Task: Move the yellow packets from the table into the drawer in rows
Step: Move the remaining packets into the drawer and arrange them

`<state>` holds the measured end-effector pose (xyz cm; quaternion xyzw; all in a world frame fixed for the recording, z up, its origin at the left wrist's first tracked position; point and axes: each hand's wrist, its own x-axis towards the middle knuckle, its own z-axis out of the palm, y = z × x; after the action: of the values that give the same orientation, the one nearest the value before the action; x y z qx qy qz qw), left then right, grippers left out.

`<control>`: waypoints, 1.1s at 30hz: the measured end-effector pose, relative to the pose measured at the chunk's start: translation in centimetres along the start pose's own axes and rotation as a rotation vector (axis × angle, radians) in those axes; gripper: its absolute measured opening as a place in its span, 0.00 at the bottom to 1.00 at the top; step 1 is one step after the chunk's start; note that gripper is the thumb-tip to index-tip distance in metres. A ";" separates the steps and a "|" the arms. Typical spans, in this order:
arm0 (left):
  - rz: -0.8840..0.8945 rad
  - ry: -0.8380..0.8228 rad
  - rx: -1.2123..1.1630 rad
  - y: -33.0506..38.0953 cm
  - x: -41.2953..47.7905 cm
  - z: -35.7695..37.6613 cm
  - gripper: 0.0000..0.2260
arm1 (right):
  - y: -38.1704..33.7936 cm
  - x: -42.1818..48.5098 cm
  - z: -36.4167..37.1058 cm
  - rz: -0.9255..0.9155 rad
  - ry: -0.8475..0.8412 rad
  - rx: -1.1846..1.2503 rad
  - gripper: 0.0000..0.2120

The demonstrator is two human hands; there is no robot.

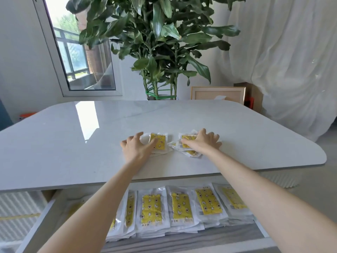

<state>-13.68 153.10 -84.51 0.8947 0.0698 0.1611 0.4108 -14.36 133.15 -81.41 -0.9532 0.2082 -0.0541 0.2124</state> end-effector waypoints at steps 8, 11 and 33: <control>-0.060 -0.040 0.247 0.9 0.1 0.5 0.40 | -0.6 1.7 -0.3 0.101 -0.114 0.101 0.44; -0.054 -0.059 0.183 0.6 0.1 0.2 0.40 | -0.6 1.8 -0.9 0.062 -0.163 0.115 0.34; -0.052 -0.006 -0.661 -0.6 0.0 -2.1 0.09 | -0.4 1.7 -2.4 0.065 -0.221 0.661 0.42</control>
<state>-14.41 154.94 -83.68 0.7112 0.0352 0.1617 0.6832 -13.16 131.81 -79.04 -0.8259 0.1855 -0.0083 0.5323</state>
